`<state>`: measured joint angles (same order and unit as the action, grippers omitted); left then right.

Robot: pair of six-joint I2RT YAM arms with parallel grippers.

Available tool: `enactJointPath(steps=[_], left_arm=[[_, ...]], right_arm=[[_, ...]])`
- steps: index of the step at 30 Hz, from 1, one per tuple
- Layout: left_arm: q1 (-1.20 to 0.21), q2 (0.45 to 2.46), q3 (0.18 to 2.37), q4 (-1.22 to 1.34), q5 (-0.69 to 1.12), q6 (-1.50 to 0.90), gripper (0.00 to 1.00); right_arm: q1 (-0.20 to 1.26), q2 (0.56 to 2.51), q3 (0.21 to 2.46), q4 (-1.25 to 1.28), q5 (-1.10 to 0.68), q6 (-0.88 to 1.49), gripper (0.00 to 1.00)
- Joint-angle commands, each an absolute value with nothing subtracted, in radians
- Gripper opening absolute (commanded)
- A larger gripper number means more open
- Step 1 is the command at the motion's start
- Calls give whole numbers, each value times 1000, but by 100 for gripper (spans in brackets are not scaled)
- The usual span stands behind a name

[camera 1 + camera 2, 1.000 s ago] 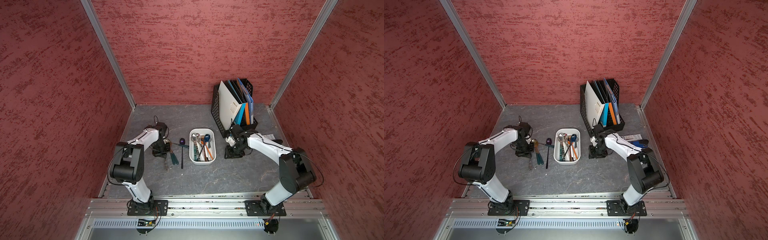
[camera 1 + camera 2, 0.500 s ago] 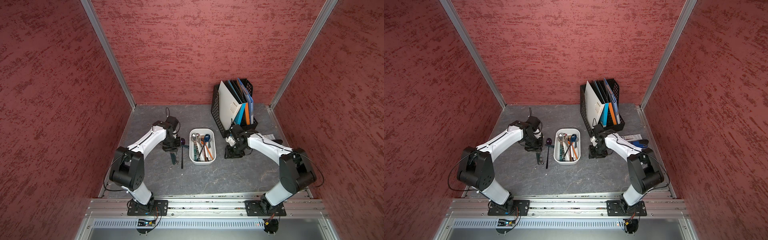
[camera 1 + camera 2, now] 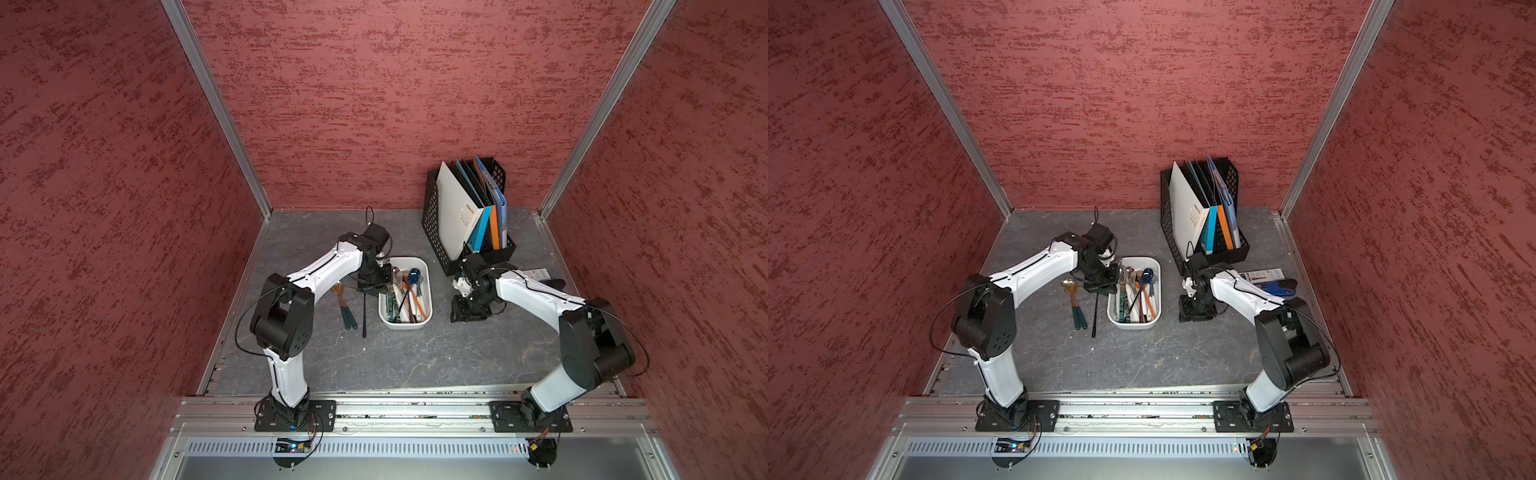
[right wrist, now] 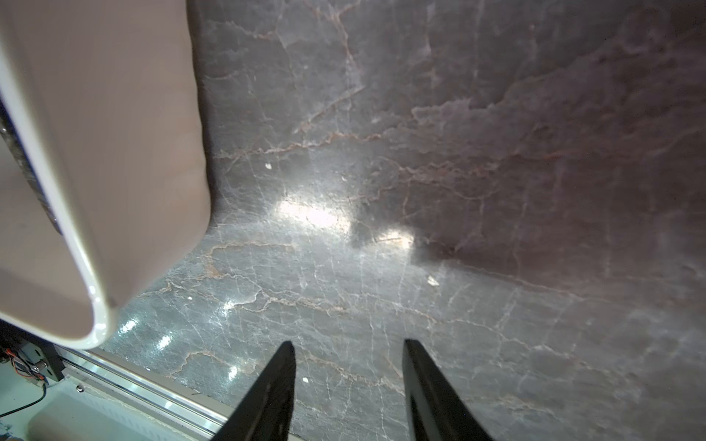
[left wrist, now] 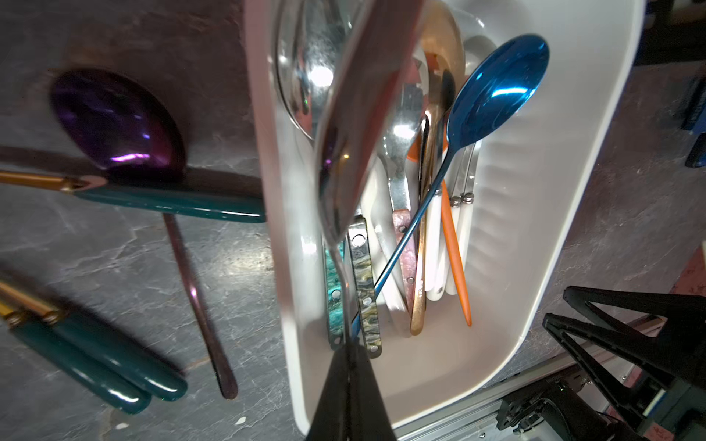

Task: Put the spoon into the storage box
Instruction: Place the spoon in the storage box.

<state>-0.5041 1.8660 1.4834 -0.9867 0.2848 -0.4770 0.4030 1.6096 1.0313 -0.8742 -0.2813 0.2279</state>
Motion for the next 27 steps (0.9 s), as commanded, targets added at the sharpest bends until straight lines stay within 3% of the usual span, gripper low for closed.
enactJointPath(steps=[1,19,23,27], left_arm=[[-521,1882,1508,-952,307,-513,0],[-542,2025,1530,-912,312,-535,1],[-543,2032,1524,-908,311,-535,6],[-547,2012,1526,-904,297,-532,20]], right_arm=[[402,1585,1025,-853,-290,222,48],[402,1583,1014,-853,-282,217,48],[402,1579,1014,-857,-282,221,48],[402,1571,1018,-869,-272,223,48]])
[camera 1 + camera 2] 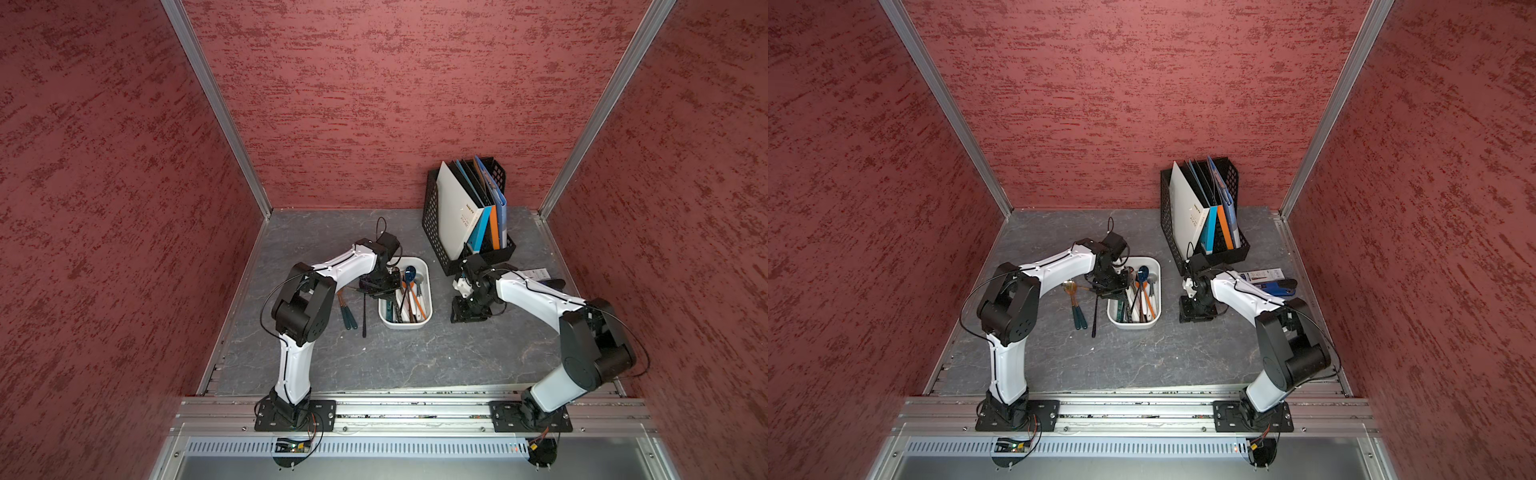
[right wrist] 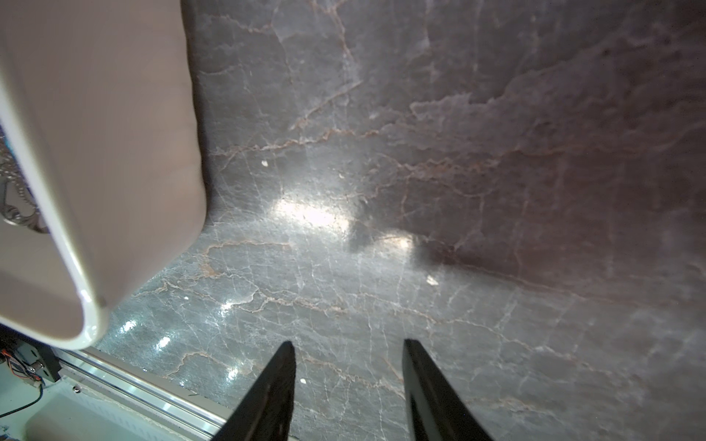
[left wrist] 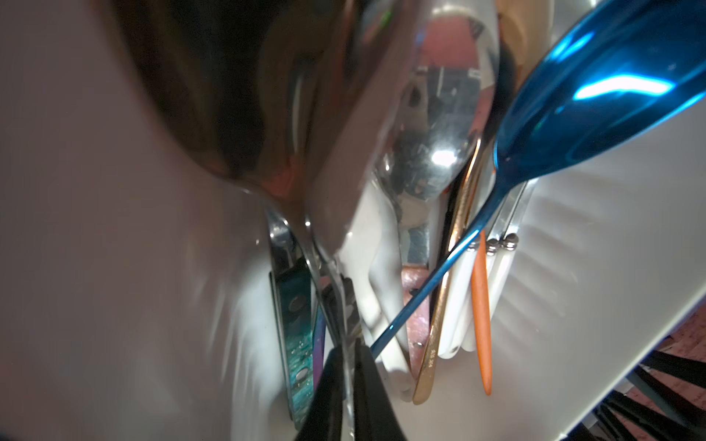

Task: Put the spoon into the storage box
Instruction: Place the spoon in the storage box, then pick up the spoon from the center of the board.

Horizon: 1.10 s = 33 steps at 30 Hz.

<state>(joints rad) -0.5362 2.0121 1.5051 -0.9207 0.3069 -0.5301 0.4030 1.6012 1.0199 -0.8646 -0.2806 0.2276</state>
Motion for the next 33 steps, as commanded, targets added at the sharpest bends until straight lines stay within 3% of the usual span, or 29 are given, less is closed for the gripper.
enactJointPath(steps=[1,9,15,22,33], left_arm=[[-547,2003,1529,-905,289,-530,24],[-552,1882,1530,-931,244,-508,44],[-506,1719,1447,-979,169,-504,47],[-354,1477,1215,-986,144,-530,50],[-234,1318,945,-999,107,-547,50]], right_arm=[[402,1571,1020,-872,-268,222,48],[402,1565,1061,-929,-235,223,48],[402,1547,1067,-946,-218,232,49],[405,1560,1082,-939,-222,241,49],[408,1601,1072,-898,-251,229,49]])
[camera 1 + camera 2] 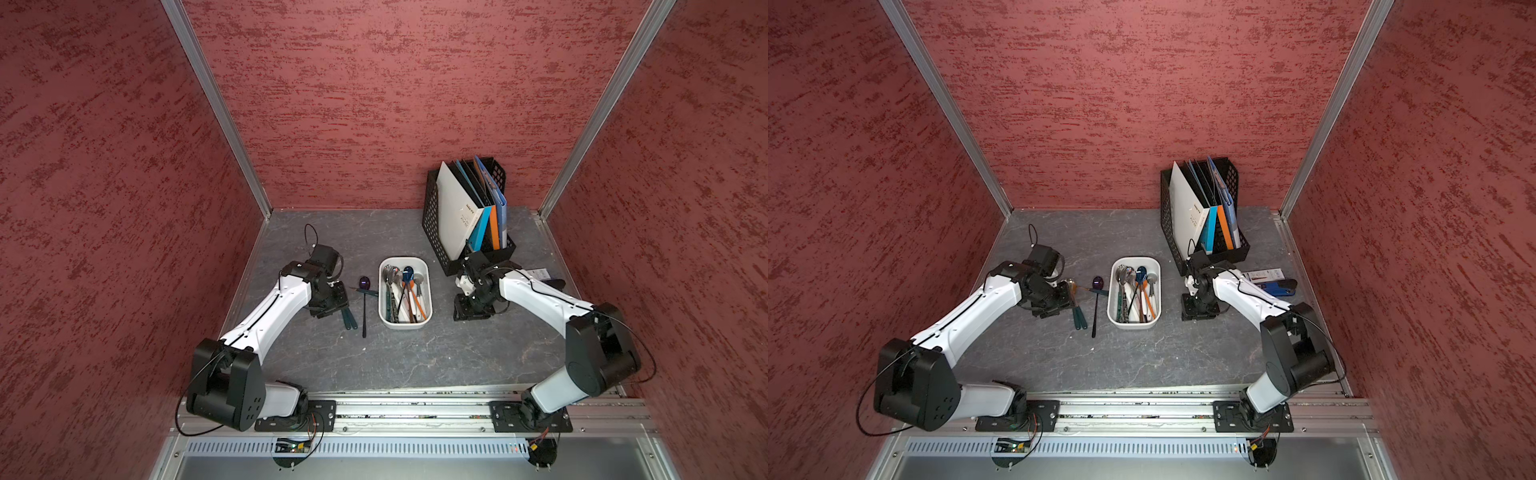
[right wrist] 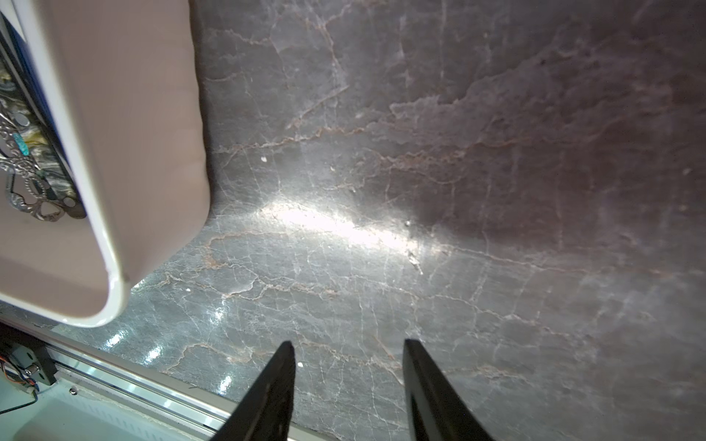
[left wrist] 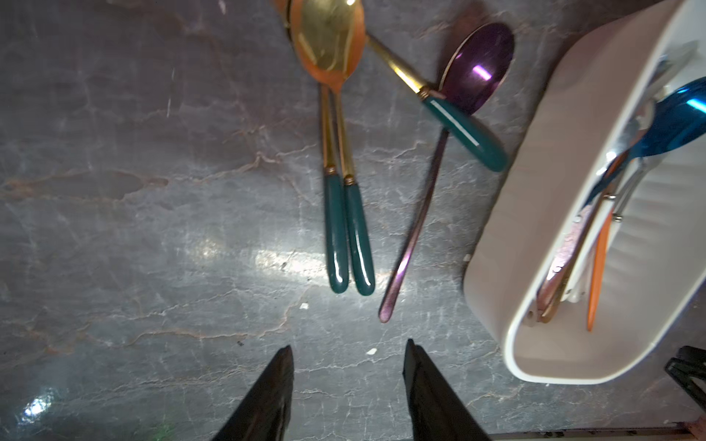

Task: Put the spoon into the storage box
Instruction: Pick up the spoon from the center of the board.

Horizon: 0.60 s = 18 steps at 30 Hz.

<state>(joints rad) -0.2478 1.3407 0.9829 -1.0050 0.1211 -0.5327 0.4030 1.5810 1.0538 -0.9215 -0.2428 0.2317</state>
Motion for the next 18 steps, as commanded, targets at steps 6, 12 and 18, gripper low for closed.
enactJointPath(steps=[6,12,18], left_arm=[[-230,1392,886,-934,115,-564,50],[-242,1479,896,-875,109,-579,50],[-270,1554,970,-871,104,-586,50]], right_arm=[[407,1615,1071,-888,-258,221,49],[407,1614,1040,-866,-260,219,49],[408,1621,1028,-856,-258,206,49]])
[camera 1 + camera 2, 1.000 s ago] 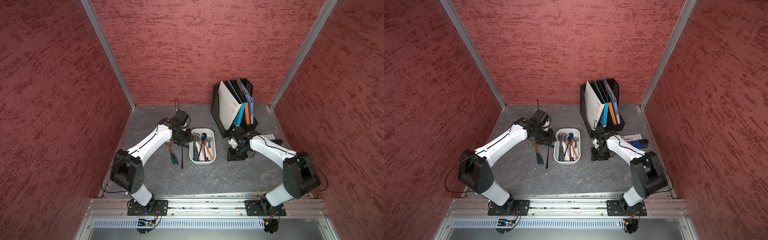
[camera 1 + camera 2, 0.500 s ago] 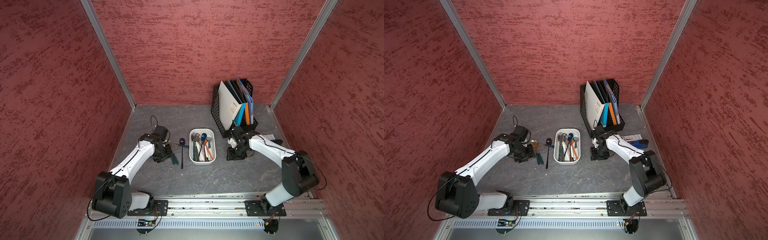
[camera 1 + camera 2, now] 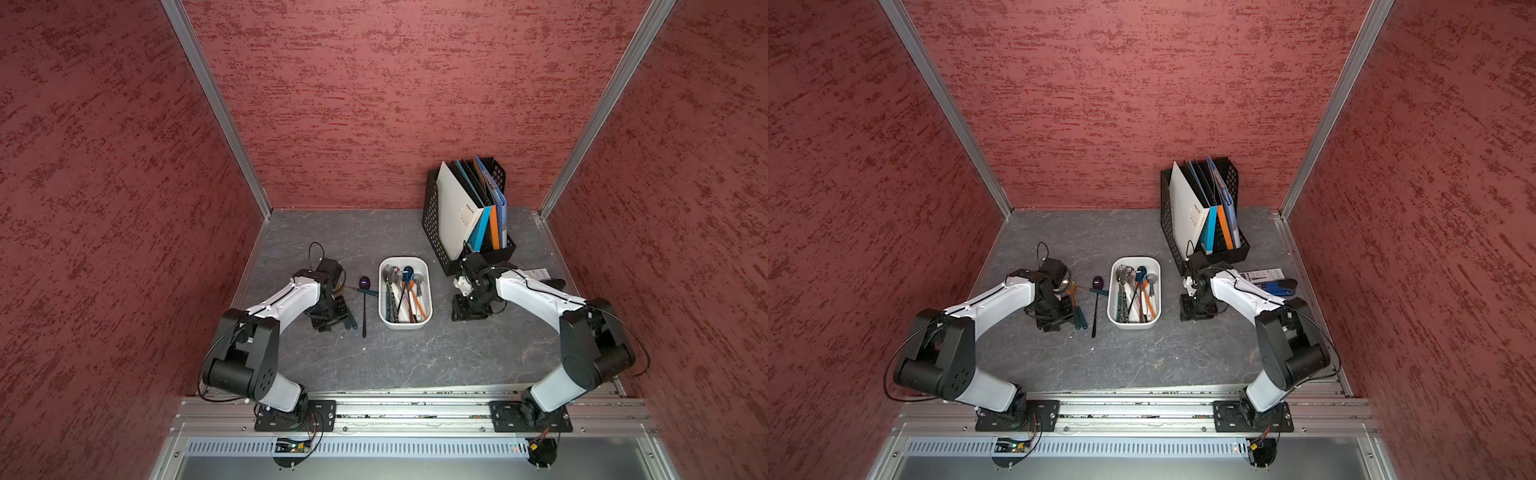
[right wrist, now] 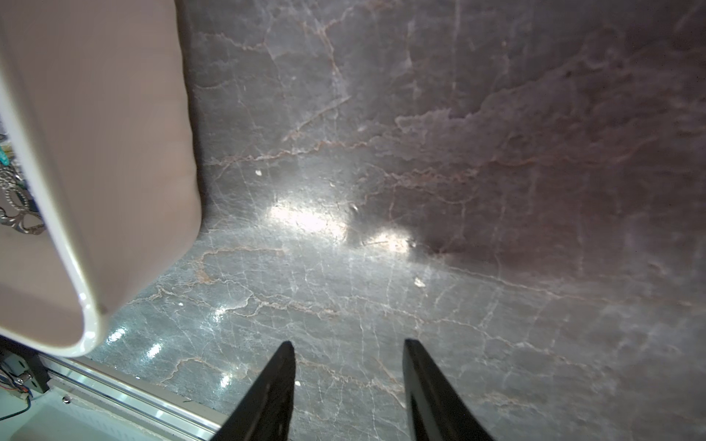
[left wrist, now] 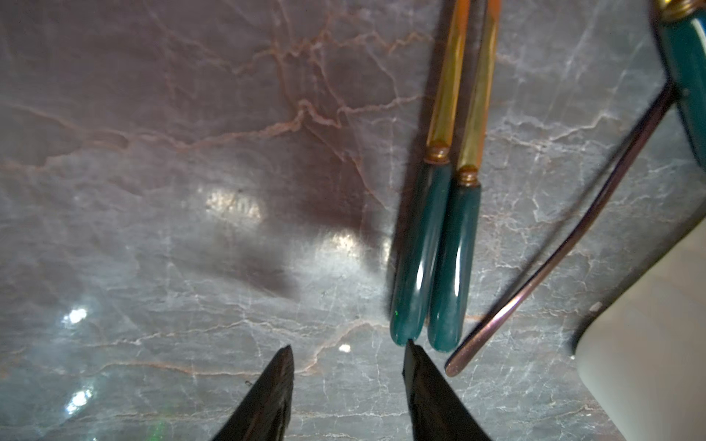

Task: Put the spoon into the storage box
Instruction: Pick up the spoon from the center of the board.

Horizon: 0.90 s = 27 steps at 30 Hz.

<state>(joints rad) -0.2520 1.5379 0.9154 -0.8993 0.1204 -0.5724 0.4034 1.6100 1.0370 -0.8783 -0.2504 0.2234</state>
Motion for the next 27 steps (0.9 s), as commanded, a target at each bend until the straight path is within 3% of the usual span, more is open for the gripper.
enactJointPath(steps=[1,27], left_arm=[[-278,1564,987,-875,101,-589,50],[-343,1774,1114,-840,144,-660,46]], right_arm=[[408,1622,1026,-855,-256,203,49],[403,1640,1012,-831,-247,160,49]])
